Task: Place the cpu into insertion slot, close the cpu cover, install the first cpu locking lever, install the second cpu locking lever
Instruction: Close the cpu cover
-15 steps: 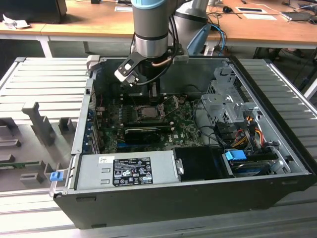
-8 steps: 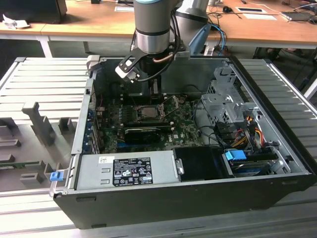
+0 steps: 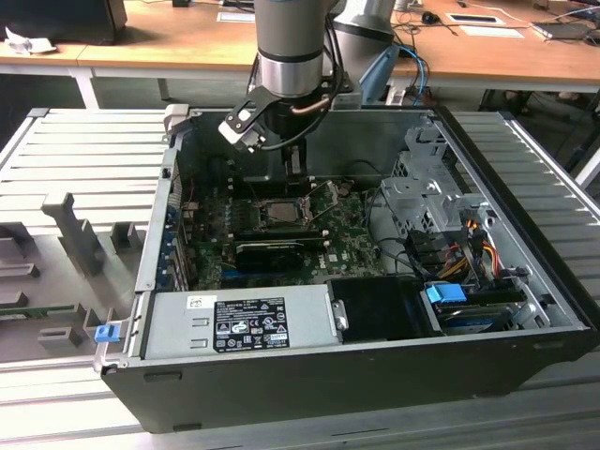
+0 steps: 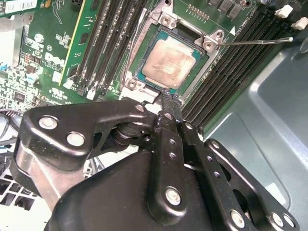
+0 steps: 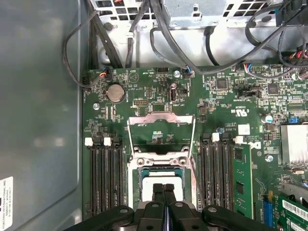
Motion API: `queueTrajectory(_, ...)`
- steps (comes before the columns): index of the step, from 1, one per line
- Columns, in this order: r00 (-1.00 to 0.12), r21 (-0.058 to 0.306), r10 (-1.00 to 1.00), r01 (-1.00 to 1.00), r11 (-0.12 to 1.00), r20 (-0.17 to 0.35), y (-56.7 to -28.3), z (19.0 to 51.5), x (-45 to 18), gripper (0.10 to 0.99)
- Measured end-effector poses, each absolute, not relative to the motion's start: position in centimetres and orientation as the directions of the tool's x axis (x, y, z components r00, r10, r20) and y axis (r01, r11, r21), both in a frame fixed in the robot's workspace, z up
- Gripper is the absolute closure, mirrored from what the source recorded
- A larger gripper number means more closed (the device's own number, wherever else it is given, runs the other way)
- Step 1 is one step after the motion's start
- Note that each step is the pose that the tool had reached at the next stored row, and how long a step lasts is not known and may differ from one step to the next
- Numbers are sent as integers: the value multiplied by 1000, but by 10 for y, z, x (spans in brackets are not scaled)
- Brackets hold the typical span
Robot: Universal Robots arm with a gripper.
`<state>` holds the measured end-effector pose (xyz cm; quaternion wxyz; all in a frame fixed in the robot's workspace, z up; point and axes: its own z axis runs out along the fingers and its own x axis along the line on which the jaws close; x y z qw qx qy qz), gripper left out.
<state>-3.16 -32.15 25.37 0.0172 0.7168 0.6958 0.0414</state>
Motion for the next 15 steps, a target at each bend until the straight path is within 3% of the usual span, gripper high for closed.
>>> queueTrajectory(15,26,82,999,996,-29,36,-322,264,-21,980)
